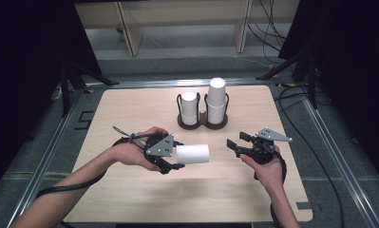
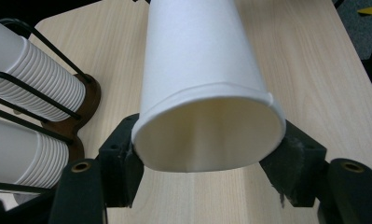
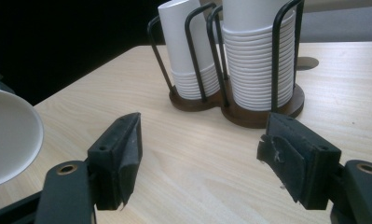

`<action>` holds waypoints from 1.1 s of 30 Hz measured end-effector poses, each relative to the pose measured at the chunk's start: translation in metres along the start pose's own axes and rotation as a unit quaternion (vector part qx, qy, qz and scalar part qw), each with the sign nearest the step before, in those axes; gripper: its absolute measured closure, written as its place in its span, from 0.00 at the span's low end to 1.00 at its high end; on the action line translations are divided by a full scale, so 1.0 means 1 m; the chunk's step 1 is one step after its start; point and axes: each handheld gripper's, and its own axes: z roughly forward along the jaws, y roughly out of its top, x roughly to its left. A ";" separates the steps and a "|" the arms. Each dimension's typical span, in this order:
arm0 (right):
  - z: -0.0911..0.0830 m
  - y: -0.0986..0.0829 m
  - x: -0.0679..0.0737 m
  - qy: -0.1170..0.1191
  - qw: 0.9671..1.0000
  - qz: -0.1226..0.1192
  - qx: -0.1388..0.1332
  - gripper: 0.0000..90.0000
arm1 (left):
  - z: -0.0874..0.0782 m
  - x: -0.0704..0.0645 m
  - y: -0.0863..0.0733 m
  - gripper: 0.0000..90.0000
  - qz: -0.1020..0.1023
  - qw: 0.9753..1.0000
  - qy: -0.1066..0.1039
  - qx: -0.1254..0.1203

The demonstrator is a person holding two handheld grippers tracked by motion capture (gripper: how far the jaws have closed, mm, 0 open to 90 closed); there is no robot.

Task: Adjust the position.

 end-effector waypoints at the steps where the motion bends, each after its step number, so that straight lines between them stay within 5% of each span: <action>1: 0.000 0.000 0.000 -0.001 1.000 -0.007 0.001 0.32 | -0.001 0.000 0.001 0.39 0.002 1.000 0.001 0.005; 10: 0.003 -0.001 0.003 0.028 0.998 -0.024 0.041 0.33 | 0.000 -0.002 0.003 0.40 0.015 0.999 -0.023 0.023; 18: 0.007 0.001 0.006 0.049 0.993 -0.064 0.091 0.33 | 0.003 -0.003 0.011 0.40 0.027 0.998 -0.040 0.043; 19: 0.008 -0.001 0.009 0.058 0.993 -0.046 0.094 0.33 | 0.004 -0.003 0.012 0.40 0.028 0.998 -0.039 0.044; 21: 0.008 0.000 0.006 0.058 0.991 -0.074 0.098 0.33 | 0.005 -0.003 0.014 0.40 0.032 0.997 -0.043 0.053; 26: 0.006 0.002 0.007 0.065 0.988 -0.066 0.121 0.33 | 0.007 -0.003 0.017 0.40 0.039 0.996 -0.050 0.068; 33: 0.007 0.005 0.004 0.068 0.986 -0.086 0.128 0.34 | 0.007 -0.001 0.020 0.40 0.043 0.994 -0.056 0.089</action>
